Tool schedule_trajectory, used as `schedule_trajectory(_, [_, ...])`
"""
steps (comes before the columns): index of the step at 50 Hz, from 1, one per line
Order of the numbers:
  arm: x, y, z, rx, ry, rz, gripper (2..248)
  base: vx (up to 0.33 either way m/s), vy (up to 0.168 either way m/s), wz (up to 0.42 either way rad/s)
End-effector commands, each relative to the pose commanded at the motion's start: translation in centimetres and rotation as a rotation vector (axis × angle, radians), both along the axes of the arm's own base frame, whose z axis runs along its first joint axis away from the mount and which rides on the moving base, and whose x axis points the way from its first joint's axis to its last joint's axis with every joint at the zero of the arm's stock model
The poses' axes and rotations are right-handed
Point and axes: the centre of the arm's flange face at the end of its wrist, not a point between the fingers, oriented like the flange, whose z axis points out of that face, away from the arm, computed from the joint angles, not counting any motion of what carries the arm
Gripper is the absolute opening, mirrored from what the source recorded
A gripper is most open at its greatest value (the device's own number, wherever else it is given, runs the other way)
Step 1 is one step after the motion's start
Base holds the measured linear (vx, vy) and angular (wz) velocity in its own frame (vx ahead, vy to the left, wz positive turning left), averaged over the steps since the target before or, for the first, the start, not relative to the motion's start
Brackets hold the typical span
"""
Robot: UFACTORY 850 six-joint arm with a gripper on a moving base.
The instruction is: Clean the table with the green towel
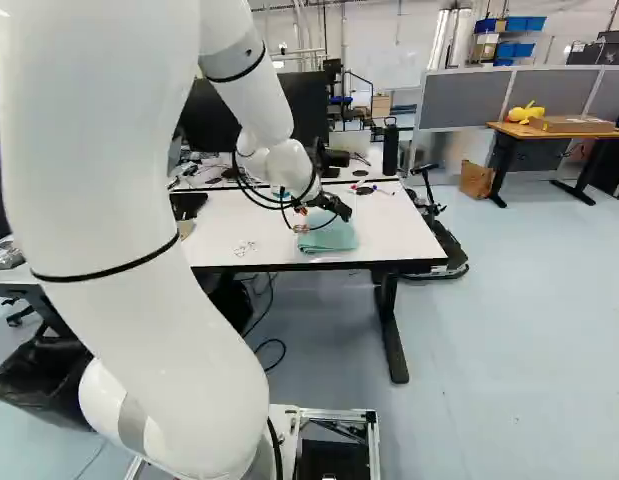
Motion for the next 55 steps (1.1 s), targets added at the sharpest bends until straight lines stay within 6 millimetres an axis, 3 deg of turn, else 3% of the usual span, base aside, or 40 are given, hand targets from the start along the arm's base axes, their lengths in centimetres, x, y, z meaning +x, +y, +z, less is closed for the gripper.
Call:
schedule_trajectory(13, [0.5, -0.1, -1.6, 0.006, 0.030, 0.000, 247, 0.000, 0.000, 0.000])
schedule_trajectory(27, [0.5, -0.1, -1.6, 0.006, 0.030, 0.000, 241, 0.000, 0.000, 0.000])
schedule_trajectory(28, [0.5, -0.1, -1.6, 0.006, 0.030, 0.000, 204, 0.000, 0.000, 0.000])
schedule_trajectory(32, [0.5, -0.1, -1.6, 0.006, 0.030, 0.000, 204, 0.000, 0.000, 0.000])
schedule_trajectory(33, [0.5, -0.1, -1.6, 0.006, 0.030, 0.000, 166, 0.000, 0.000, 0.000])
schedule_trajectory(38, [0.5, -0.1, -1.6, 0.006, 0.030, 0.000, 166, 0.000, 0.000, 0.000])
schedule_trajectory(39, [0.5, -0.1, -1.6, 0.006, 0.030, 0.000, 129, 0.000, 0.000, 0.000])
schedule_trajectory(43, [0.5, -0.1, -1.6, 0.006, 0.030, 0.000, 129, 0.000, 0.000, 0.000])
schedule_trajectory(44, [0.5, -0.1, -1.6, 0.006, 0.030, 0.000, 94, 0.000, 0.000, 0.000])
schedule_trajectory(48, [0.5, -0.1, -1.6, 0.006, 0.030, 0.000, 94, 0.000, 0.000, 0.000])
schedule_trajectory(49, [0.5, -0.1, -1.6, 0.006, 0.030, 0.000, 60, 0.000, 0.000, 0.000])
schedule_trajectory(53, [0.5, -0.1, -1.6, 0.006, 0.030, 0.000, 60, 0.000, 0.000, 0.000])
schedule_trajectory(54, [0.5, -0.1, -1.6, 0.006, 0.030, 0.000, 44, 0.000, 0.000, 0.000])
schedule_trajectory(55, [0.5, -0.1, -1.6, 0.006, 0.030, 0.000, 44, 0.000, 0.000, 0.000])
